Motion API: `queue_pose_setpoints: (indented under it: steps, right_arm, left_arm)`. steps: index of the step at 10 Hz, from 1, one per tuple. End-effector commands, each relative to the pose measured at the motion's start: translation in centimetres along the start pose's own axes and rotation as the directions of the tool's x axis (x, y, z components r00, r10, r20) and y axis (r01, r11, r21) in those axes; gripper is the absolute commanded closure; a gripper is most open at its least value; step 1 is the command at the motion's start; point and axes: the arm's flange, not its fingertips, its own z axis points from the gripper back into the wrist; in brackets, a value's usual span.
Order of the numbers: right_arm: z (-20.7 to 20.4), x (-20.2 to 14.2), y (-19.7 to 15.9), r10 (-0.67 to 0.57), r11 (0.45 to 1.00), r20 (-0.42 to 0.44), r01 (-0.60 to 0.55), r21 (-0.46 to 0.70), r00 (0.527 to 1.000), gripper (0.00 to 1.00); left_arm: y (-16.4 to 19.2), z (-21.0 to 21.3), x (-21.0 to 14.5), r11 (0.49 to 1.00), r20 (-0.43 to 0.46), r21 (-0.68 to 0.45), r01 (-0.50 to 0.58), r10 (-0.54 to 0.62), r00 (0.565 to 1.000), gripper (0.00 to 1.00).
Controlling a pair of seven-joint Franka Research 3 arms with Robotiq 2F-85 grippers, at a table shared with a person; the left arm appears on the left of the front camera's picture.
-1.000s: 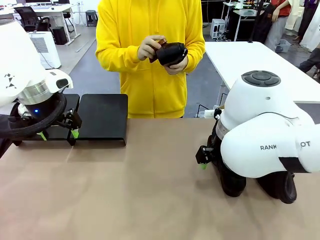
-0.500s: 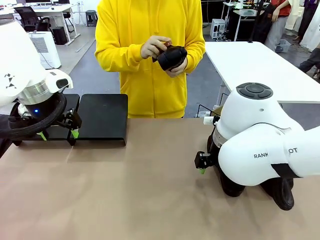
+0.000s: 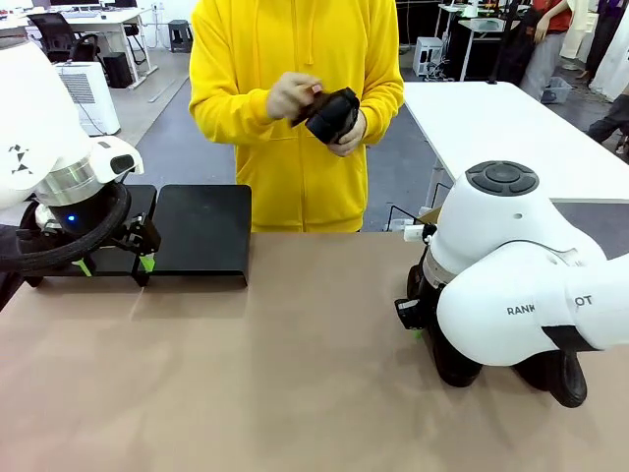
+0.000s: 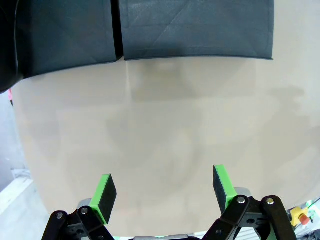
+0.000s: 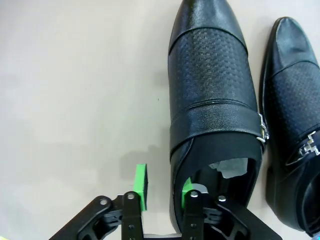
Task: Organize the shoes by placing them on the stand.
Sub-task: Pick up one Shoe and place it in the middle of the table.
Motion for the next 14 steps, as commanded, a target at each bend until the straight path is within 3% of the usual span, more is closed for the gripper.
queue_pose_setpoints:
  steps: [1, 5, 6, 7, 9, 12, 14]
  right_arm:
    - [-0.5, 0.1, 0.6, -0.027, 0.999, 0.004, 0.027, -0.032, 1.0, 1.0]
    - [1.7, 0.0, 0.6, -0.068, 0.997, 0.001, 0.068, -0.043, 0.998, 1.0]
    - [5.4, -0.2, 1.3, -0.109, 0.992, 0.071, 0.113, -0.055, 0.991, 1.0]
    - [8.9, -0.9, 2.8, -0.146, 0.989, 0.124, 0.145, 0.011, 0.982, 1.0]
    - [11.9, -3.6, 8.1, -0.154, 0.984, 0.125, 0.141, 0.107, 0.98, 1.0]
    - [9.1, -5.0, 17.1, -0.062, 0.975, 0.055, 0.049, 0.215, 0.997, 1.0]
    - [6.3, -5.5, 20.9, 0.016, 0.977, 0.097, -0.037, 0.212, 0.995, 1.0]
  left_arm:
    - [0.1, -0.1, -0.1, 1.0, 0.009, -0.001, -0.01, 0.01, 1.0, 0.0]
    - [0.1, -0.1, -0.1, 1.0, 0.009, -0.001, -0.01, 0.01, 1.0, 0.0]
    - [0.1, -0.1, -0.1, 1.0, 0.009, -0.001, -0.01, 0.01, 1.0, 0.0]
    - [0.1, -0.1, -0.1, 1.0, 0.009, -0.001, -0.01, 0.01, 1.0, 0.0]
    - [0.1, -0.1, -0.1, 1.0, 0.009, -0.001, -0.01, 0.01, 1.0, 0.0]
    - [0.1, -0.1, -0.1, 1.0, 0.009, -0.001, -0.01, 0.01, 1.0, 0.0]
    - [0.1, -0.1, -0.1, 1.0, 0.009, -0.001, -0.01, 0.01, 1.0, 0.0]
